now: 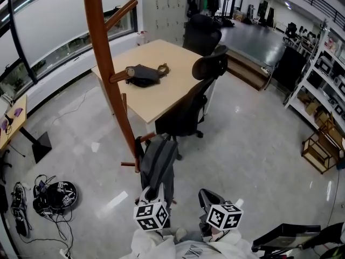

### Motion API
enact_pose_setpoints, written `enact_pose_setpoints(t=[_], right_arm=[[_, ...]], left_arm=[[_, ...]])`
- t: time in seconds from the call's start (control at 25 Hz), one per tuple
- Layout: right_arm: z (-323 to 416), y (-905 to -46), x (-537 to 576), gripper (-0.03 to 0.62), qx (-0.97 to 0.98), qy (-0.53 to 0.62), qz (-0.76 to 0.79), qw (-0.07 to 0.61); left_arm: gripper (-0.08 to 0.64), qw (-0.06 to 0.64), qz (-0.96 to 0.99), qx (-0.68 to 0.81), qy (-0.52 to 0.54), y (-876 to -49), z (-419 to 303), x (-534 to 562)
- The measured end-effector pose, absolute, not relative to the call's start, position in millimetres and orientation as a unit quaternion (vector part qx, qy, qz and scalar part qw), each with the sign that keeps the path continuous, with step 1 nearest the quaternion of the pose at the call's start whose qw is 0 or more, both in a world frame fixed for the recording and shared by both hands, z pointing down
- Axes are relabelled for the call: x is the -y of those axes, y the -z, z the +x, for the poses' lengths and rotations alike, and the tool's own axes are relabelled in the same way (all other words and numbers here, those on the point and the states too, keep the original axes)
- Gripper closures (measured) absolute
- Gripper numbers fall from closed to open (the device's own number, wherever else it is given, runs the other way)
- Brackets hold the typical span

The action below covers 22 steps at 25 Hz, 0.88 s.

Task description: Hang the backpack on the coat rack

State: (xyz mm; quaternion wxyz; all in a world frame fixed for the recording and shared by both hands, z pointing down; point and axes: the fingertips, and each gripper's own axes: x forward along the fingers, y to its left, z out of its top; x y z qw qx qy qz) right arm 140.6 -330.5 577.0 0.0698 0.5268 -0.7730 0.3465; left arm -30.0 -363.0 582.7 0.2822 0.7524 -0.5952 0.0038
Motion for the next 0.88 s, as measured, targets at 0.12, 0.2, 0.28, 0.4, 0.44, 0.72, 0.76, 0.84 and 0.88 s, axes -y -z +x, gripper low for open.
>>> enact_pose_setpoints(t=[0.12, 0.2, 0.28, 0.4, 0.44, 0.72, 0.76, 0.84, 0.88], right_arm=[[143, -577, 327, 0.580, 0.771, -0.346, 0.530, 0.067], [143, -576, 323, 0.580, 0.770, -0.346, 0.532, 0.067], [143, -576, 320, 0.580, 0.770, -0.347, 0.531, 0.067], [140, -578, 314, 0.580, 0.772, -0.349, 0.527, 0.068], [138, -578, 311, 0.580, 0.773, -0.350, 0.525, 0.068], [137, -583, 293, 0.580, 0.778, -0.358, 0.513, 0.066], [138, -584, 290, 0.580, 0.778, -0.360, 0.511, 0.066], [137, -586, 285, 0.580, 0.778, -0.362, 0.509, 0.064], [136, -587, 283, 0.580, 0.778, -0.364, 0.508, 0.063]], left_arm=[[0.514, 0.286, 0.749, 0.598, -0.010, -587, -28, 364], [0.506, 0.295, 0.743, 0.601, -0.013, -590, -28, 363], [0.497, 0.303, 0.739, 0.601, -0.014, -591, -29, 362], [0.482, 0.319, 0.735, 0.599, -0.008, -594, -31, 360], [0.473, 0.328, 0.732, 0.598, -0.001, -595, -32, 359], [0.398, 0.347, 0.722, 0.599, 0.010, -598, -30, 337], [0.395, 0.344, 0.721, 0.602, 0.006, -599, -30, 333], [0.389, 0.340, 0.719, 0.606, 0.000, -599, -30, 326], [0.388, 0.338, 0.718, 0.608, -0.002, -598, -31, 323]])
